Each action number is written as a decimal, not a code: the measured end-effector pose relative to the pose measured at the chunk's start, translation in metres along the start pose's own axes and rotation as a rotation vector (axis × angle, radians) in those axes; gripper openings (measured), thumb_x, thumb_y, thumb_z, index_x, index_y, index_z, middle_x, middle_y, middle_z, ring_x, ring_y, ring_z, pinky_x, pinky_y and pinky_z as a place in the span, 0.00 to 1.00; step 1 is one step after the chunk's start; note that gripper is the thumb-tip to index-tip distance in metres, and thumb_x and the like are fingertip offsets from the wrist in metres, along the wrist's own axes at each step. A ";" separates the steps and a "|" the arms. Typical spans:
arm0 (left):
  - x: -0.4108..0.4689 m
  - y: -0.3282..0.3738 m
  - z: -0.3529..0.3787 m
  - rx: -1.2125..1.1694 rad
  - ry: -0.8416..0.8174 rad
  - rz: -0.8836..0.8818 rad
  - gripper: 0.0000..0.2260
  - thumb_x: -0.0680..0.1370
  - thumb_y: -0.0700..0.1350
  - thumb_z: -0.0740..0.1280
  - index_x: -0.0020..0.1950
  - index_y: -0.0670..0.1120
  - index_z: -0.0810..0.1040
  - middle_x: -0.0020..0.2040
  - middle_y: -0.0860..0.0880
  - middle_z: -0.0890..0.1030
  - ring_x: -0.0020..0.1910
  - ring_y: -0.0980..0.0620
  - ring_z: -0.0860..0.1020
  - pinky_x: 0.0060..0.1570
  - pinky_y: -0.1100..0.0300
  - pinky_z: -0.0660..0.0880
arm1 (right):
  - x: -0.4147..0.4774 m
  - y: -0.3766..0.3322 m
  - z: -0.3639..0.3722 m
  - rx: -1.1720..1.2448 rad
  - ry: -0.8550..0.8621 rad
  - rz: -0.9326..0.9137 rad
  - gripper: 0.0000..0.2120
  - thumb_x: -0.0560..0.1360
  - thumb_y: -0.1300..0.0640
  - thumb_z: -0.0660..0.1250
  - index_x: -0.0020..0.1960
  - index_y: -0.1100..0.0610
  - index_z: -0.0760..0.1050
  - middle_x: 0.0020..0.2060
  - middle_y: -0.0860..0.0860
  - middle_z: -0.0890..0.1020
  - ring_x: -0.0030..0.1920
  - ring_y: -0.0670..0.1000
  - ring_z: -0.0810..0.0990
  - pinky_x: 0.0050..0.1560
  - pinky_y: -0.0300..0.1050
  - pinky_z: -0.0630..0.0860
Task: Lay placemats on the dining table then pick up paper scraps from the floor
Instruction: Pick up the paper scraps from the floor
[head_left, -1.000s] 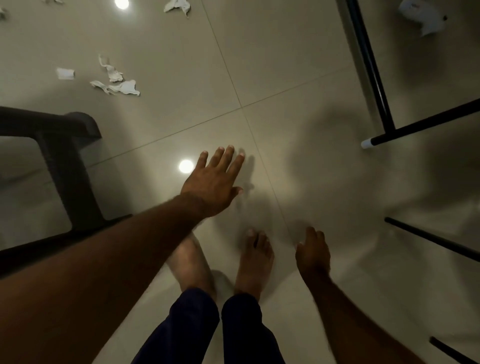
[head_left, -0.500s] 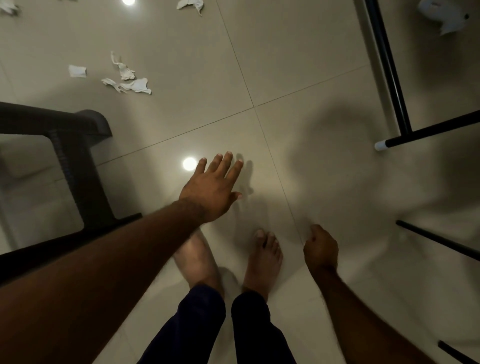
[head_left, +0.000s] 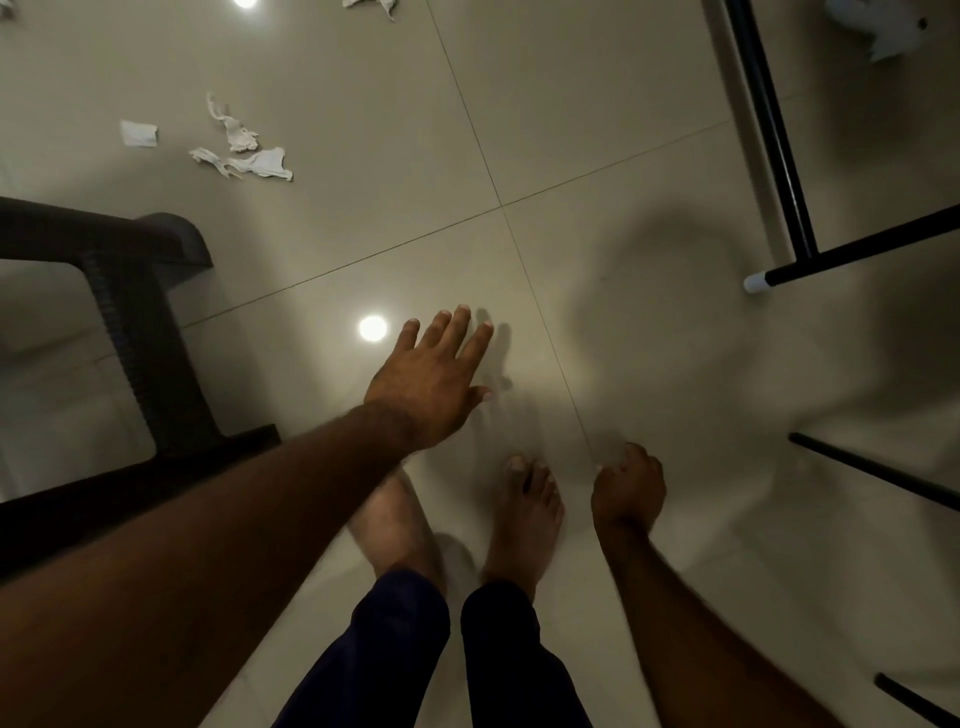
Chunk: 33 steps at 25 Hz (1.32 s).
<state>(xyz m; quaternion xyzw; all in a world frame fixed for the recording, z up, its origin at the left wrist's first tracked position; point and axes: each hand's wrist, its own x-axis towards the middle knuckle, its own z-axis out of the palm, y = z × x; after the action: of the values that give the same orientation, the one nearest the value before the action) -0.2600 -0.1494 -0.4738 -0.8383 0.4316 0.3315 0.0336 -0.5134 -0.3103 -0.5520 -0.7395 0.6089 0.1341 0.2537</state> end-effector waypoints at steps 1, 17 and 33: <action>-0.001 -0.001 0.000 0.006 0.004 0.001 0.35 0.84 0.62 0.53 0.84 0.49 0.42 0.84 0.41 0.44 0.83 0.41 0.47 0.80 0.41 0.48 | 0.000 -0.001 0.003 -0.005 0.005 -0.005 0.22 0.70 0.67 0.73 0.63 0.61 0.77 0.54 0.61 0.80 0.54 0.64 0.79 0.49 0.50 0.75; -0.021 0.002 -0.017 -0.474 0.078 -0.047 0.37 0.81 0.62 0.63 0.83 0.45 0.55 0.79 0.40 0.66 0.73 0.39 0.70 0.69 0.47 0.70 | -0.006 -0.118 -0.023 1.379 -0.346 0.337 0.22 0.72 0.77 0.66 0.62 0.63 0.70 0.44 0.60 0.80 0.45 0.55 0.82 0.48 0.48 0.83; -0.059 -0.034 -0.110 -0.712 0.052 -0.304 0.08 0.77 0.45 0.65 0.42 0.45 0.82 0.41 0.44 0.85 0.41 0.41 0.83 0.40 0.59 0.72 | -0.072 -0.280 -0.093 0.888 -0.888 0.102 0.23 0.73 0.73 0.68 0.65 0.61 0.70 0.46 0.60 0.80 0.42 0.55 0.84 0.44 0.49 0.81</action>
<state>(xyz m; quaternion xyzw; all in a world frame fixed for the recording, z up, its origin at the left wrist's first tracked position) -0.2006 -0.1240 -0.3611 -0.8601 0.1609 0.4305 -0.2215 -0.2686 -0.2643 -0.3787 -0.4072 0.4776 0.1748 0.7587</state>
